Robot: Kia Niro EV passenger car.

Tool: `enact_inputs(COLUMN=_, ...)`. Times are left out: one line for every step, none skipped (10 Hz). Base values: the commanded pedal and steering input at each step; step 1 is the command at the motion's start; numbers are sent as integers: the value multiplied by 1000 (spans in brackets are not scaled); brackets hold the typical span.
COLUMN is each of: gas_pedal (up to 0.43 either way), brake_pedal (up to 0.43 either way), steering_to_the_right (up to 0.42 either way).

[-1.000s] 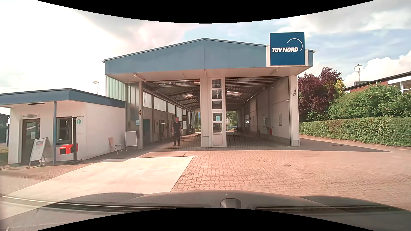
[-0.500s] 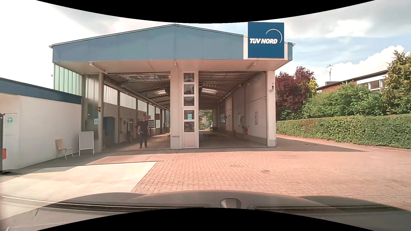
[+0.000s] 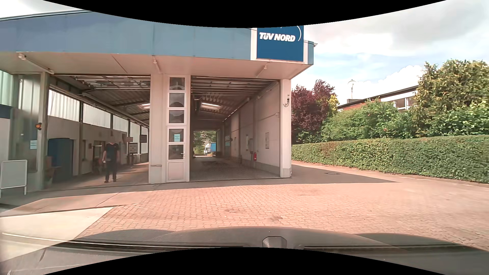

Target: Follow the waypoints while adhering to traffic rules and regulations

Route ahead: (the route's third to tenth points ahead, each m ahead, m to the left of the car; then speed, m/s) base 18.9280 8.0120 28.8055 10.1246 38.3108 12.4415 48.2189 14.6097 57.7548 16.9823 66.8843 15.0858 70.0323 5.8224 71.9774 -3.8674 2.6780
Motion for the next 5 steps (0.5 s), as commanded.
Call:
enact_inputs(gas_pedal=0, brake_pedal=0, steering_to_the_right=531)
enact_inputs(gas_pedal=0, brake_pedal=0, steering_to_the_right=528)
enact_inputs(gas_pedal=0, brake_pedal=0, steering_to_the_right=525)
enact_inputs(gas_pedal=0, brake_pedal=0, steering_to_the_right=524)
enact_inputs(gas_pedal=0, brake_pedal=0, steering_to_the_right=525)
